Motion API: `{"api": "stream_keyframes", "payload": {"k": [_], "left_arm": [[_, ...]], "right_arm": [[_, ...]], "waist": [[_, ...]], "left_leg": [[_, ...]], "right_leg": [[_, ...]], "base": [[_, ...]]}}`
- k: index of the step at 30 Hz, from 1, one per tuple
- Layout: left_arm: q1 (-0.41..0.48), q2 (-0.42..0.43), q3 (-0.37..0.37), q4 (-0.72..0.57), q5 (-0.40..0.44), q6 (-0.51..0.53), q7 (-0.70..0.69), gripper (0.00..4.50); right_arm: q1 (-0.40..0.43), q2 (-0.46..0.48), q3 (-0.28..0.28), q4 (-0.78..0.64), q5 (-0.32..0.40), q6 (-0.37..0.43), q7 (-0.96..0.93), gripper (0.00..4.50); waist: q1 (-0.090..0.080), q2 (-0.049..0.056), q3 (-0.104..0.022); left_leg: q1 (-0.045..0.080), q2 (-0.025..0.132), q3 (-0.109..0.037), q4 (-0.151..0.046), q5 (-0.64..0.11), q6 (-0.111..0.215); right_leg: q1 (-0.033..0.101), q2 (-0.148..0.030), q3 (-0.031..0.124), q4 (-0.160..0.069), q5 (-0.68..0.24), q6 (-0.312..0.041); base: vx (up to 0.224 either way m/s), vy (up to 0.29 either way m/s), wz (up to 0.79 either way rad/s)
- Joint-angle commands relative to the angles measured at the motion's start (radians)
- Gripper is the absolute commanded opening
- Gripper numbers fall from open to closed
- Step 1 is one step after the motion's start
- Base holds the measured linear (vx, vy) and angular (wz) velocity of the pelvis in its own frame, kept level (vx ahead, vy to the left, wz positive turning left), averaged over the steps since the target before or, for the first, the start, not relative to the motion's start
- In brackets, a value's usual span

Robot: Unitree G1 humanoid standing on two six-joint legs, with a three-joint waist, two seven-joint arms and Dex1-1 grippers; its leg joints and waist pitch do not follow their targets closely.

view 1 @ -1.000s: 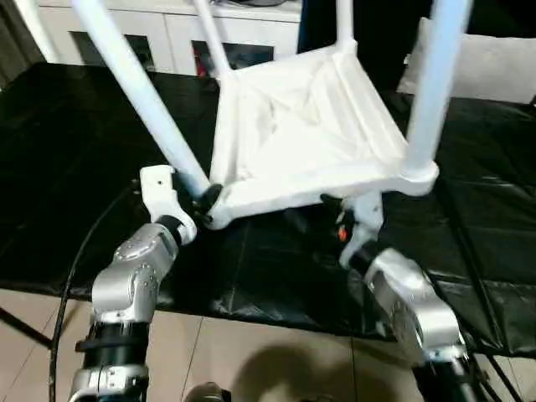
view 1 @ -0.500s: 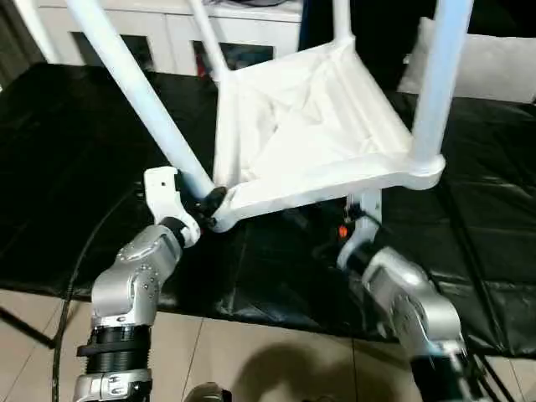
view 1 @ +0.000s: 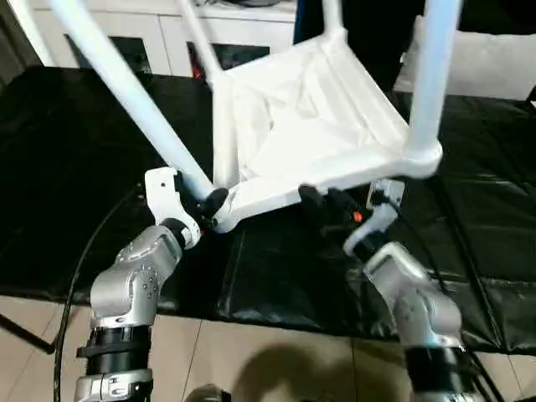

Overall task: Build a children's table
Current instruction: Flip table

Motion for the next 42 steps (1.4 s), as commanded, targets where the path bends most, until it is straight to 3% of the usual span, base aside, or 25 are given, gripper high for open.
{"api": "stream_keyframes", "payload": {"k": [1,2,4,6,7,8,9,12,13,15,16,18,19,20,23,25,30,34,37,42], "left_arm": [[0.038,-0.039,-0.018,0.033,-0.079,0.079,-0.044,2.05],[0.039,-0.041,-0.018,0.031,-0.079,0.081,-0.043,2.05],[0.039,-0.043,-0.018,0.03,-0.077,0.081,-0.042,2.05],[0.038,-0.044,-0.015,0.03,-0.077,0.08,-0.04,2.05],[0.038,-0.046,-0.013,0.029,-0.077,0.079,-0.038,2.05],[0.037,-0.047,-0.01,0.029,-0.078,0.078,-0.037,2.05],[0.036,-0.047,-0.007,0.028,-0.079,0.077,-0.037,2.05],[0.036,-0.047,-0.001,0.029,-0.08,0.077,-0.036,2.05],[0.036,-0.046,0.0,0.031,-0.078,0.077,-0.035,2.05],[0.036,-0.045,0.0,0.035,-0.073,0.076,-0.036,2.05],[0.036,-0.044,0.0,0.035,-0.071,0.076,-0.035,2.05],[0.035,-0.043,0.0,0.034,-0.071,0.076,-0.036,2.05],[0.035,-0.043,0.0,0.033,-0.073,0.076,-0.04,2.05],[0.036,-0.041,-0.003,0.031,-0.073,0.08,-0.045,2.05],[0.043,-0.038,-0.015,0.021,-0.075,0.092,-0.064,2.05],[0.048,-0.036,-0.021,0.015,-0.076,0.098,-0.072,2.05],[0.062,-0.025,-0.036,-0.004,-0.083,0.123,-0.095,2.05],[0.076,-0.012,-0.056,-0.026,-0.086,0.144,-0.125,2.05],[0.092,-0.001,-0.077,-0.055,-0.093,0.164,-0.151,2.05],[0.12,0.015,-0.104,-0.097,-0.104,0.187,-0.178,2.05]], "right_arm": [[-0.063,0.018,-0.065,0.087,0.021,-0.036,-0.063,4.5],[-0.077,0.027,-0.078,0.107,0.027,-0.043,-0.074,4.5],[-0.098,0.039,-0.093,0.137,0.038,-0.044,-0.092,4.5],[-0.103,0.042,-0.097,0.148,0.041,-0.037,-0.102,4.5],[-0.102,0.042,-0.094,0.153,0.039,-0.033,-0.105,4.5],[-0.094,0.04,-0.085,0.154,0.033,-0.028,-0.098,4.5],[-0.085,0.041,-0.08,0.15,0.034,-0.025,-0.089,4.5],[-0.073,0.046,-0.089,0.148,0.045,-0.015,-0.087,4.5],[-0.07,0.044,-0.089,0.152,0.042,-0.011,-0.091,4.5],[-0.064,0.035,-0.093,0.166,0.034,0.005,-0.111,4.5],[-0.058,0.032,-0.1,0.17,0.034,0.013,-0.123,4.5],[-0.054,0.034,-0.105,0.16,0.046,0.011,-0.116,4.5],[-0.049,0.037,-0.112,0.139,0.067,0.006,-0.092,4.5],[-0.05,0.04,-0.115,0.128,0.078,-0.001,-0.077,4.5],[-0.078,0.052,-0.14,0.14,0.107,-0.027,-0.06,4.5],[-0.112,0.063,-0.163,0.172,0.123,-0.047,-0.064,4.5],[-0.202,0.084,-0.217,0.266,0.171,-0.09,-0.072,4.5],[-0.264,0.083,-0.234,0.353,0.177,-0.116,-0.049,4.5],[-0.322,0.09,-0.278,0.435,0.208,-0.134,-0.057,4.5],[-0.383,0.09,-0.319,0.53,0.236,-0.154,-0.042,4.01]], "waist": [[0.002,-0.013,-0.054],[-0.001,-0.013,-0.051],[-0.017,-0.016,-0.043],[-0.02,-0.015,-0.04],[-0.023,-0.018,-0.04],[-0.023,-0.019,-0.041],[-0.021,-0.016,-0.043],[-0.013,-0.013,-0.049],[-0.01,-0.012,-0.049],[-0.008,-0.012,-0.052],[-0.005,-0.012,-0.053],[-0.001,-0.015,-0.055],[0.004,-0.015,-0.056],[0.007,-0.011,-0.058],[0.014,-0.014,-0.068],[0.016,-0.014,-0.07],[0.016,-0.009,-0.069],[0.015,-0.009,-0.072],[0.019,-0.01,-0.074],[0.014,-0.012,-0.076]], "left_leg": [[0.0,0.062,-0.025,-0.077,-0.177,0.04],[0.002,0.062,-0.025,-0.078,-0.194,0.037],[0.0,0.058,-0.03,-0.086,-0.268,0.013],[0.006,0.056,-0.031,-0.084,-0.311,0.001],[0.013,0.053,-0.031,-0.083,-0.336,-0.007],[0.014,0.053,-0.03,-0.083,-0.337,-0.006],[0.02,0.055,-0.028,-0.082,-0.335,-0.002],[0.016,0.06,-0.023,-0.09,-0.284,0.015],[0.018,0.064,-0.021,-0.092,-0.288,0.016],[0.014,0.066,-0.021,-0.094,-0.267,0.019],[0.019,0.067,-0.018,-0.092,-0.263,0.021],[0.016,0.065,-0.014,-0.09,-0.249,0.028],[0.009,0.066,-0.014,-0.091,-0.224,0.039],[0.01,0.066,-0.014,-0.089,-0.212,0.042],[0.007,0.065,-0.007,-0.081,-0.124,0.07],[0.004,0.063,-0.006,-0.077,-0.086,0.09],[0.007,0.066,-0.006,-0.078,-0.114,0.083],[0.008,0.066,-0.005,-0.076,-0.093,0.081],[0.009,0.066,-0.002,-0.073,-0.085,0.09],[0.004,0.065,-0.003,-0.072,-0.084,0.089]], "right_leg": [[0.037,-0.127,0.064,-0.105,-0.306,-0.129],[0.035,-0.128,0.064,-0.109,-0.333,-0.125],[0.033,-0.127,0.054,-0.119,-0.485,-0.092],[0.027,-0.132,0.052,-0.131,-0.567,-0.064],[0.021,-0.136,0.049,-0.143,-0.629,-0.03],[0.02,-0.137,0.048,-0.145,-0.632,-0.025],[0.015,-0.138,0.049,-0.149,-0.622,-0.021],[0.02,-0.133,0.051,-0.143,-0.517,-0.038],[0.015,-0.131,0.054,-0.136,-0.468,-0.061],[0.02,-0.131,0.056,-0.127,-0.412,-0.08],[0.016,-0.131,0.058,-0.125,-0.385,-0.093],[0.02,-0.133,0.059,-0.121,-0.361,-0.101],[0.026,-0.136,0.058,-0.117,-0.339,-0.106],[0.026,-0.136,0.059,-0.115,-0.323,-0.107],[0.03,-0.133,0.058,-0.099,-0.17,-0.14],[0.035,-0.135,0.055,-0.093,-0.121,-0.163],[0.032,-0.135,0.052,-0.097,-0.179,-0.17],[0.034,-0.132,0.051,-0.09,-0.135,-0.179],[0.035,-0.133,0.051,-0.089,-0.118,-0.192],[0.04,-0.134,0.05,-0.083,-0.108,-0.199]], "base": [[0.0,0.0,0.0],[0.0,0.0,0.0],[-0.031,0.009,-0.06],[-0.06,0.025,-0.14],[0.0,0.0,0.0],[0.0,0.0,0.0],[0.0,0.0,0.0],[0.0,0.0,0.0],[0.0,0.0,0.0],[0.0,0.0,0.0],[0.0,0.0,0.0],[0.0,0.0,0.0],[0.0,0.0,0.0],[0.05,-0.005,-0.01],[0.017,-0.002,0.0],[0.0,0.0,0.0],[0.0,0.0,0.0],[0.0,0.0,0.0],[0.0,0.0,0.0],[0.0,0.0,0.0]]}}
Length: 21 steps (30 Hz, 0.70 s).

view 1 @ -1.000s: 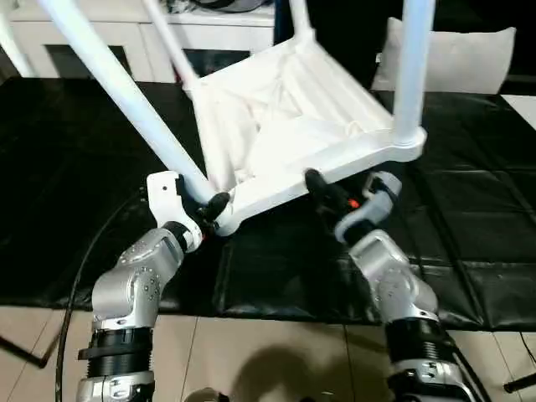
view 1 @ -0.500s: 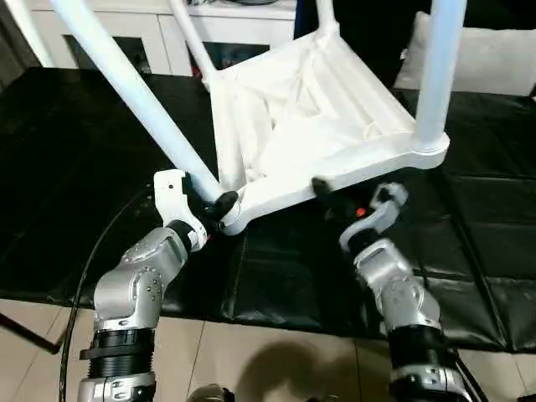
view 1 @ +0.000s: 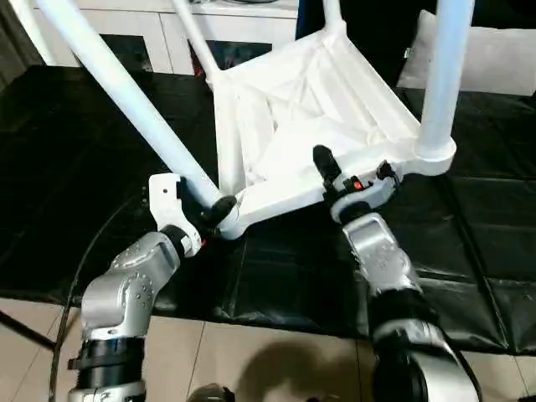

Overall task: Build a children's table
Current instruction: Flip table

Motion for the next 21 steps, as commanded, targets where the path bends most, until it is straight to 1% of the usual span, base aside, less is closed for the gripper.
{"api": "stream_keyframes", "payload": {"k": [1,2,3,4,5,6,7,9,13,21], "left_arm": [[0.044,-0.022,-0.052,0.03,-0.085,0.108,-0.085,2.05],[0.048,-0.024,-0.053,0.029,-0.08,0.107,-0.081,2.05],[0.049,-0.025,-0.053,0.029,-0.079,0.106,-0.081,2.05],[0.049,-0.025,-0.052,0.03,-0.077,0.106,-0.081,2.05],[0.049,-0.025,-0.052,0.031,-0.076,0.106,-0.082,2.05],[0.049,-0.025,-0.052,0.031,-0.075,0.106,-0.083,2.05],[0.05,-0.025,-0.053,0.03,-0.075,0.105,-0.082,2.05],[0.054,-0.025,-0.057,0.029,-0.074,0.103,-0.078,2.05],[0.058,-0.022,-0.062,0.029,-0.071,0.098,-0.074,2.05],[0.061,-0.016,-0.068,0.03,-0.059,0.091,-0.074,2.05]], "right_arm": [[-0.046,0.003,-0.006,0.02,0.018,-0.012,0.016,3.88],[-0.049,0.004,-0.006,0.026,0.021,-0.007,0.024,3.76],[-0.049,0.005,-0.005,0.025,0.023,0.0,0.031,3.76],[-0.051,0.007,-0.006,0.03,0.022,0.0,0.037,3.53],[-0.053,0.008,-0.007,0.035,0.02,-0.001,0.041,3.53],[-0.055,0.008,-0.009,0.039,0.018,-0.003,0.043,3.42],[-0.055,0.008,-0.009,0.042,0.027,0.014,0.057,3.33],[-0.053,0.005,-0.004,0.051,0.023,0.026,0.073,3.19],[-0.056,0.0,0.002,0.069,0.012,0.012,0.084,2.83],[-0.049,0.002,0.0,0.064,0.006,0.015,0.092,2.19]], "waist": [[0.005,-0.012,-0.073],[0.003,-0.015,-0.074],[0.004,-0.014,-0.075],[0.004,-0.014,-0.074],[0.004,-0.014,-0.075],[0.004,-0.013,-0.075],[0.003,-0.017,-0.075],[0.004,-0.015,-0.075],[0.005,-0.013,-0.076],[0.005,-0.012,-0.074]], "left_leg": [[0.005,0.072,-0.026,-0.06,-0.083,0.079],[0.006,0.07,-0.025,-0.059,-0.086,0.08],[0.005,0.07,-0.025,-0.058,-0.079,0.082],[0.005,0.07,-0.025,-0.057,-0.079,0.083],[0.006,0.07,-0.025,-0.057,-0.076,0.084],[0.006,0.071,-0.025,-0.057,-0.076,0.084],[0.007,0.071,-0.024,-0.057,-0.08,0.084],[0.006,0.071,-0.025,-0.056,-0.078,0.084],[0.006,0.07,-0.024,-0.055,-0.075,0.085],[0.007,0.07,-0.024,-0.055,-0.078,0.087]], "right_leg": [[0.048,-0.107,0.059,-0.068,-0.123,-0.208],[0.048,-0.106,0.059,-0.07,-0.13,-0.206],[0.049,-0.107,0.059,-0.069,-0.128,-0.206],[0.048,-0.106,0.059,-0.07,-0.129,-0.206],[0.047,-0.106,0.059,-0.069,-0.128,-0.206],[0.046,-0.105,0.059,-0.069,-0.13,-0.207],[0.047,-0.105,0.058,-0.069,-0.134,-0.207],[0.047,-0.105,0.058,-0.068,-0.132,-0.208],[0.047,-0.105,0.058,-0.068,-0.132,-0.209],[0.045,-0.103,0.058,-0.067,-0.12,-0.213]], "base": [[0.0,0.0,0.0],[0.0,0.0,0.0],[0.0,0.0,0.0],[0.0,0.0,0.0],[0.0,0.0,0.0],[0.0,0.0,0.0],[0.0,0.0,0.0],[0.0,0.0,0.0],[0.0,0.0,0.0],[0.0,0.0,0.0]]}}
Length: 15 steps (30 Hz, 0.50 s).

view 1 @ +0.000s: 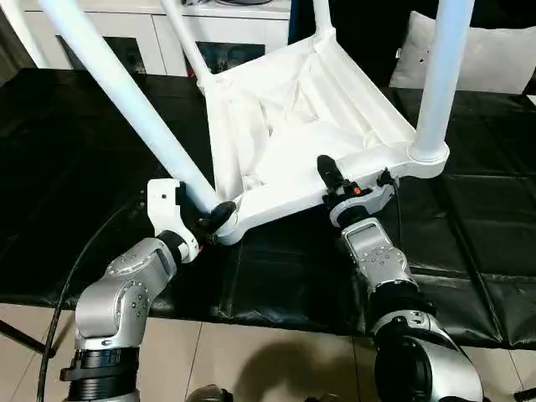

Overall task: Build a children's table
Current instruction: Flip table

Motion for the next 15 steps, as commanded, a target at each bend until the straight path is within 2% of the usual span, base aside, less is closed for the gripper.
{"api": "stream_keyframes", "payload": {"k": [1,7,9,11,13,14,15], "left_arm": [[0.041,-0.02,-0.067,0.056,-0.055,0.084,-0.069,2.05],[0.051,-0.008,-0.087,0.046,-0.04,0.048,-0.092,2.05],[0.061,0.009,-0.104,0.025,-0.036,0.033,-0.117,2.61],[0.081,0.036,-0.123,-0.004,-0.032,0.025,-0.146,2.75],[0.1,0.054,-0.13,-0.026,-0.022,0.005,-0.155,2.91],[0.108,0.058,-0.128,-0.034,-0.023,0.0,-0.157,2.91],[0.128,0.069,-0.117,-0.052,-0.023,-0.016,-0.159,3.01]], "right_arm": [[-0.04,0.013,0.021,-0.012,-0.007,0.007,0.036,2.1],[-0.029,0.021,0.028,-0.046,-0.008,-0.012,0.051,2.0],[-0.024,0.02,0.041,-0.052,-0.031,-0.029,0.036,2.0],[-0.02,0.022,0.037,-0.065,-0.03,-0.04,0.027,2.0],[-0.017,0.022,0.023,-0.081,-0.015,-0.035,0.014,1.99],[-0.014,0.02,0.021,-0.087,-0.014,-0.038,0.01,1.99],[-0.009,0.016,0.014,-0.103,-0.013,-0.051,0.0,1.99]], "waist": [[0.004,-0.014,-0.072],[0.002,-0.013,-0.07],[0.002,-0.012,-0.07],[0.003,-0.012,-0.073],[0.003,-0.011,-0.081],[0.004,-0.009,-0.082],[0.003,-0.012,-0.077]], "left_leg": [[0.006,0.069,-0.024,-0.059,-0.084,0.084],[0.007,0.07,-0.025,-0.059,-0.086,0.086],[0.006,0.069,-0.026,-0.06,-0.086,0.087],[0.006,0.07,-0.026,-0.058,-0.062,0.093],[0.001,0.068,-0.026,-0.05,-0.006,0.117],[0.0,0.068,-0.024,-0.046,0.027,0.14],[-0.004,0.068,-0.024,-0.047,0.018,0.152]], "right_leg": [[0.046,-0.103,0.058,-0.071,-0.123,-0.212],[0.045,-0.103,0.058,-0.072,-0.13,-0.21],[0.045,-0.104,0.058,-0.073,-0.138,-0.208],[0.044,-0.104,0.058,-0.067,-0.109,-0.211],[0.044,-0.099,0.058,-0.053,-0.018,-0.22],[0.038,-0.095,0.056,-0.046,0.045,-0.232],[0.039,-0.097,0.055,-0.048,0.045,-0.238]], "base": [[0.0,0.0,0.0],[0.0,0.0,0.0],[0.0,0.0,0.0],[0.0,0.0,0.0],[0.0,0.0,0.0],[0.0,0.0,0.0],[0.0,0.0,0.0]]}}
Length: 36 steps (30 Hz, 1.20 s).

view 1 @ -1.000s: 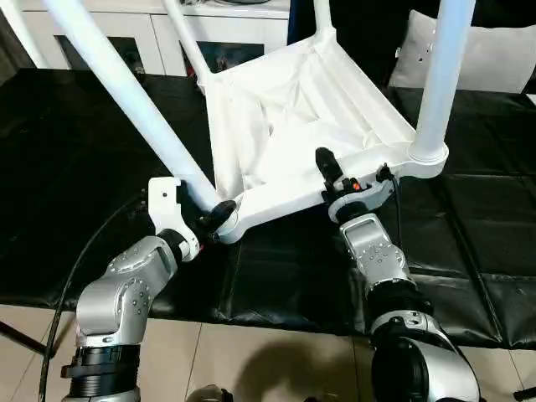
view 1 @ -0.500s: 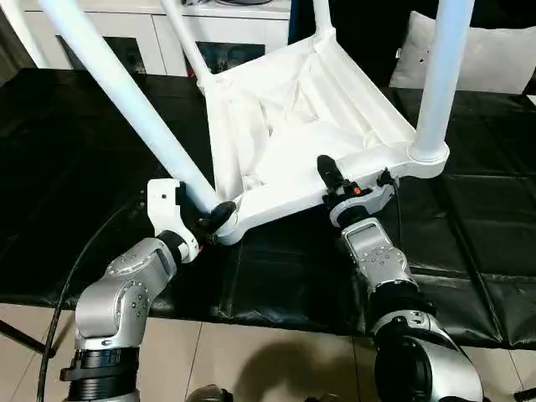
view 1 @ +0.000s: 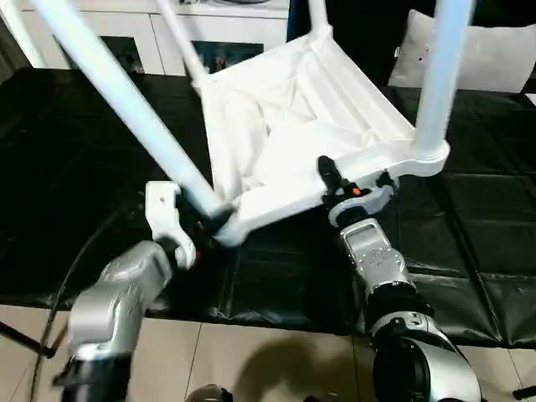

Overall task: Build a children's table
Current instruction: Flip table

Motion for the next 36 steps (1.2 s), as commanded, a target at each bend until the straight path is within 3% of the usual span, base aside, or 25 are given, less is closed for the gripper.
{"api": "stream_keyframes", "payload": {"k": [1,4,6,9,13,15,19,22,27,31,33,34,36], "left_arm": [[0.05,0.005,-0.051,-0.01,-0.012,0.013,-0.041,3.13],[0.101,0.043,-0.046,-0.057,-0.008,-0.029,-0.081,3.34],[0.135,0.076,-0.06,-0.089,0.013,-0.065,-0.106,3.45],[0.162,0.113,-0.082,-0.113,0.05,-0.126,-0.131,3.55],[0.175,0.141,-0.109,-0.155,0.066,-0.17,-0.16,3.55],[0.178,0.166,-0.137,-0.209,0.067,-0.202,-0.201,3.91],[0.168,0.191,-0.174,-0.24,0.086,-0.248,-0.234,4.08],[0.135,0.19,-0.196,-0.236,0.106,-0.267,-0.23,4.43],[0.078,0.197,-0.21,-0.275,0.111,-0.254,-0.223,4.5],[0.057,0.209,-0.216,-0.31,0.118,-0.26,-0.22,4.5],[0.051,0.212,-0.219,-0.321,0.118,-0.26,-0.223,4.5],[0.044,0.212,-0.222,-0.333,0.123,-0.263,-0.222,4.5],[0.039,0.212,-0.225,-0.338,0.127,-0.263,-0.215,4.5]], "right_arm": [[-0.021,0.004,0.012,-0.08,-0.014,-0.026,-0.005,1.99],[-0.007,-0.004,-0.012,-0.122,-0.002,-0.043,-0.034,1.99],[0.012,-0.011,-0.019,-0.163,-0.001,-0.058,-0.053,1.99],[0.041,-0.019,-0.022,-0.219,-0.009,-0.072,-0.082,1.99],[0.081,-0.03,-0.011,-0.287,-0.03,-0.073,-0.096,1.99],[0.13,-0.043,0.009,-0.365,-0.068,-0.073,-0.118,1.99],[0.18,-0.055,0.036,-0.457,-0.122,-0.077,-0.152,1.99],[0.244,-0.075,0.092,-0.574,-0.187,-0.051,-0.184,1.99],[0.311,-0.11,0.153,-0.7,-0.282,-0.019,-0.244,1.99],[0.334,-0.135,0.189,-0.751,-0.344,0.001,-0.289,1.99],[0.338,-0.15,0.212,-0.762,-0.384,0.013,-0.313,1.99],[0.346,-0.174,0.253,-0.791,-0.443,0.041,-0.37,1.99],[0.348,-0.185,0.27,-0.807,-0.467,0.06,-0.408,1.99]], "waist": [[0.004,-0.011,-0.078],[0.008,-0.01,-0.072],[0.01,-0.006,-0.069],[0.018,-0.004,-0.064],[0.026,-0.007,-0.063],[0.025,-0.011,-0.063],[0.021,-0.015,-0.06],[0.017,-0.014,-0.054],[0.009,-0.016,-0.047],[-0.004,-0.018,-0.046],[-0.004,-0.016,-0.046],[-0.006,-0.018,-0.046],[-0.006,-0.017,-0.045]], "left_leg": [[0.012,0.068,-0.025,-0.049,0.007,0.15],[0.015,0.07,-0.024,-0.052,-0.022,0.142],[0.024,0.074,-0.022,-0.056,-0.055,0.121],[0.026,0.076,-0.023,-0.063,-0.092,0.094],[0.025,0.075,-0.022,-0.067,-0.104,0.07],[0.024,0.076,-0.023,-0.069,-0.105,0.063],[0.02,0.071,-0.021,-0.07,-0.094,0.063],[0.023,0.069,-0.02,-0.073,-0.139,0.038],[0.024,0.068,-0.024,-0.084,-0.196,-0.002],[0.024,0.065,-0.022,-0.084,-0.219,-0.008],[0.026,0.064,-0.023,-0.083,-0.216,-0.011],[0.026,0.063,-0.022,-0.082,-0.214,-0.013],[0.028,0.063,-0.022,-0.083,-0.221,-0.019]], "right_leg": [[0.057,-0.1,0.055,-0.053,0.03,-0.238],[0.053,-0.099,0.056,-0.061,-0.031,-0.23],[0.044,-0.094,0.057,-0.065,-0.082,-0.215],[0.04,-0.092,0.059,-0.072,-0.122,-0.188],[0.041,-0.094,0.061,-0.069,-0.116,-0.171],[0.042,-0.095,0.061,-0.067,-0.111,-0.165],[0.041,-0.093,0.062,-0.066,-0.112,-0.145],[0.037,-0.093,0.066,-0.078,-0.193,-0.117],[0.037,-0.091,0.067,-0.086,-0.268,-0.078],[0.036,-0.091,0.07,-0.091,-0.302,-0.066],[0.035,-0.09,0.07,-0.093,-0.315,-0.059],[0.034,-0.088,0.071,-0.094,-0.316,-0.053],[0.031,-0.086,0.071,-0.094,-0.323,-0.046]], "base": [[0.0,0.0,0.0],[0.0,0.0,0.0],[0.0,0.0,0.0],[0.0,0.0,0.0],[0.0,0.0,0.0],[0.0,0.0,0.0],[0.0,0.0,0.0],[0.0,0.0,0.0],[0.0,0.0,0.0],[0.0,0.0,0.0],[0.0,0.0,0.0],[0.0,0.0,0.0],[0.0,0.0,0.0]]}}
